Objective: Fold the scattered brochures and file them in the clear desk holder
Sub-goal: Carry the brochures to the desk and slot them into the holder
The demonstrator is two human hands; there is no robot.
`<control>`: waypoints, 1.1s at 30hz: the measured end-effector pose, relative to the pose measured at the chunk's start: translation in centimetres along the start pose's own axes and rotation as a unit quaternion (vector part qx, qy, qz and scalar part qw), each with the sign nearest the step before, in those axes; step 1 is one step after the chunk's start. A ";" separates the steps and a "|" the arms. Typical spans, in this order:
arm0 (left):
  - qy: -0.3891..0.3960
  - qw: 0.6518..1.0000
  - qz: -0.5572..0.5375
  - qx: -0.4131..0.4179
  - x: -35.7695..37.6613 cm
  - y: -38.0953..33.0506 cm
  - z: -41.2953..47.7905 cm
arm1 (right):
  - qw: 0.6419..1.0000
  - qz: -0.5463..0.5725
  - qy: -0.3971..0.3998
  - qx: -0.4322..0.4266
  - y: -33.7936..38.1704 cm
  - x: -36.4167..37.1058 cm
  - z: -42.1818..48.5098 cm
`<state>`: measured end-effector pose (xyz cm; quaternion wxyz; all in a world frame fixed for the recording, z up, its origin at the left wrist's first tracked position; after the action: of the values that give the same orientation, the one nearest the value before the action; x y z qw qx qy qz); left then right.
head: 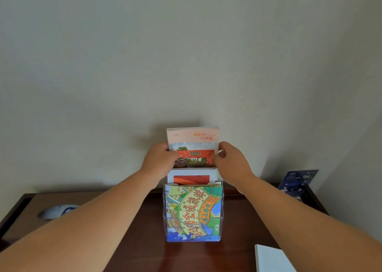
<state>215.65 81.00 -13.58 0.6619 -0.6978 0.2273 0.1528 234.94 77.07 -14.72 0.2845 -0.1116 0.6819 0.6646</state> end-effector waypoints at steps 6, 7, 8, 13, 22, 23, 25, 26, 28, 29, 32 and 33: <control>0.024 0.999 0.034 -0.010 0.4 1.1 0.0 | 1.000 -0.009 0.016 0.019 -0.5 0.5 -0.3; 0.023 0.999 0.042 -0.006 0.5 1.2 0.0 | 0.999 -0.013 0.021 0.023 -0.6 0.6 -0.3; 0.023 0.998 0.051 -0.001 0.6 1.3 -0.1 | 0.999 -0.017 0.024 0.025 -0.8 0.7 -0.4; 0.032 0.997 0.076 0.006 0.9 2.0 0.1 | 0.999 -0.024 0.016 0.026 -1.1 0.8 -0.6; 0.014 0.992 0.126 0.007 1.2 2.5 0.3 | 0.999 -0.040 -0.021 0.022 -1.2 1.0 -0.3; 0.014 0.991 0.131 0.007 1.3 2.5 0.3 | 0.999 -0.042 -0.026 0.021 -1.3 1.0 -0.3; 0.020 0.990 0.138 0.009 1.3 2.5 0.5 | 0.998 -0.042 -0.029 0.023 -1.4 0.9 -0.2; 0.021 0.989 0.144 0.009 1.3 2.5 0.6 | 0.998 -0.042 -0.026 0.028 -1.5 0.9 -0.2; 0.015 0.988 0.156 0.014 1.3 2.5 0.7 | 0.998 -0.044 -0.019 0.036 -1.7 0.9 -0.3; 0.011 0.987 0.160 0.016 1.2 2.5 0.8 | 0.998 -0.046 -0.016 0.040 -1.7 1.0 -0.3; 0.008 0.987 0.161 0.014 1.2 2.6 0.9 | 0.998 -0.050 -0.009 0.048 -1.8 1.1 -0.3; 0.007 0.987 0.160 0.014 1.2 2.6 1.0 | 0.997 -0.051 -0.008 0.050 -1.8 1.1 -0.2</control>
<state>215.41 81.80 -16.46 0.6371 -0.6441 0.3428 0.2486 234.95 76.94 -16.87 0.3285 -0.1266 0.7055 0.6151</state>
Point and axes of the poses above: each hand's wrist, its own z-axis towards the middle knuckle, its own x-axis out of the palm, y = z × x, the point moved 2 cm from there along z, towards the middle knuckle, and after that the axes turned 6 degrees about z, right-handed, at the moved point
